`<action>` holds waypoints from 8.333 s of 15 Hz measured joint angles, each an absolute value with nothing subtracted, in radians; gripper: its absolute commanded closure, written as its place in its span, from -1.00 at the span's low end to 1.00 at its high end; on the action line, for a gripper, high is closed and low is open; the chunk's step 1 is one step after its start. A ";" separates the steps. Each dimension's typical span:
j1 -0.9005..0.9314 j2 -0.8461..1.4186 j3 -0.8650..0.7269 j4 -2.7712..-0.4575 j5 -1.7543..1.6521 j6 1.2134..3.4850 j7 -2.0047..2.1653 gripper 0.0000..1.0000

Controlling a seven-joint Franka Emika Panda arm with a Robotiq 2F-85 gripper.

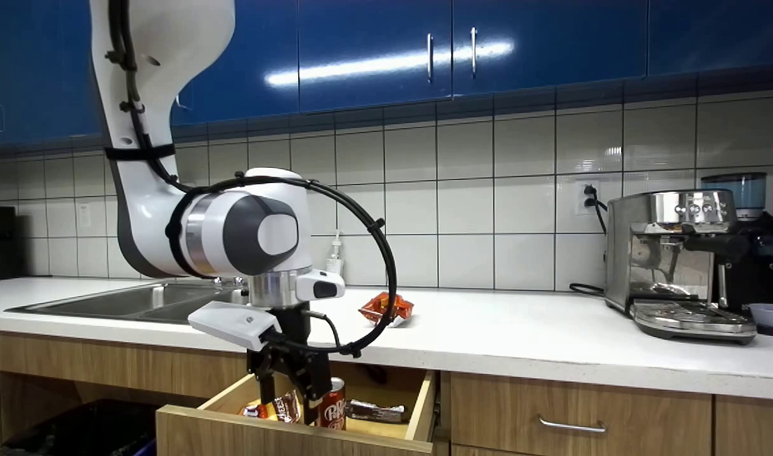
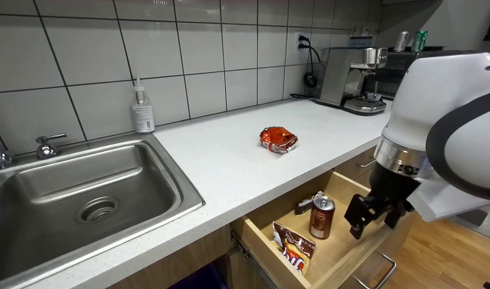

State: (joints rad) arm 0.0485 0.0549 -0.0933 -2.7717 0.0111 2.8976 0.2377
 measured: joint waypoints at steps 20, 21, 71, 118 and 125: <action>0.044 0.077 -0.015 -2.772 0.156 2.887 0.028 -1.00; 0.042 0.077 -0.013 -2.772 0.156 2.887 0.026 -1.00; 0.034 0.059 0.036 -2.773 0.314 2.703 -0.285 -1.00; 0.031 0.110 -0.136 -2.772 -0.164 2.894 0.194 -1.00; 0.014 0.120 -0.146 -2.767 -0.190 2.909 0.120 -1.00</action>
State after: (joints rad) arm 0.0136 0.1197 -0.1459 -2.7672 -0.1905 2.9088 0.1197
